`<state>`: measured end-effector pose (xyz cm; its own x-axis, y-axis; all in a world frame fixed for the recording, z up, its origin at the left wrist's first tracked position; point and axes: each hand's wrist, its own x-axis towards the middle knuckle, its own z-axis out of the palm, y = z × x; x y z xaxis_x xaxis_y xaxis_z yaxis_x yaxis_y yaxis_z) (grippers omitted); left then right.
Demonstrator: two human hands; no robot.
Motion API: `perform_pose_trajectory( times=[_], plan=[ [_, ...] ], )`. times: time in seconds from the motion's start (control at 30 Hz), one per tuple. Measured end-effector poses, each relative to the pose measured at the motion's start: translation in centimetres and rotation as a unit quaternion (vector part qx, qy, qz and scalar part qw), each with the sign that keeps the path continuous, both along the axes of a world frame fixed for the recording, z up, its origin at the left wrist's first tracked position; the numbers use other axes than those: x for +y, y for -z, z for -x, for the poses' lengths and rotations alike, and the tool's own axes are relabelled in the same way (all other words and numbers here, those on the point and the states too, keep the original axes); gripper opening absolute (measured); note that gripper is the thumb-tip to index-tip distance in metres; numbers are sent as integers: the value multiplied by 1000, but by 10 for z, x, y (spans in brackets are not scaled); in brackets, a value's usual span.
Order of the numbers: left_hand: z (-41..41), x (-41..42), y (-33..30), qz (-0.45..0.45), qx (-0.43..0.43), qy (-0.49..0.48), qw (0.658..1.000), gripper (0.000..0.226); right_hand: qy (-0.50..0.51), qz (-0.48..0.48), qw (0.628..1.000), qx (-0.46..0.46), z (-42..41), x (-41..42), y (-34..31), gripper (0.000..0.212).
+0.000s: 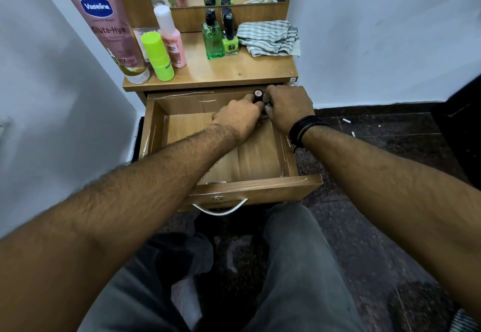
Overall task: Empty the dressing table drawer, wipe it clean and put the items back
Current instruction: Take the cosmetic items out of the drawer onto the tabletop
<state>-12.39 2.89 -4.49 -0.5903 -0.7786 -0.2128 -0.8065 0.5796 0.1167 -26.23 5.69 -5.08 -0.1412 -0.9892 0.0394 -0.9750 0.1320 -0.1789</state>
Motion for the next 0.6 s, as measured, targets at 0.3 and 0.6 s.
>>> perform_pose_trajectory(
  times=[0.3,0.6],
  plan=[
    [3,-5,8,-17,61,-34,997,30,4,10,1000,-2,2,-2,0,16],
    [-4,-3,9,-10,87,-46,995,55,11,18,999,-25,3,-1,-1,17]
  ],
)
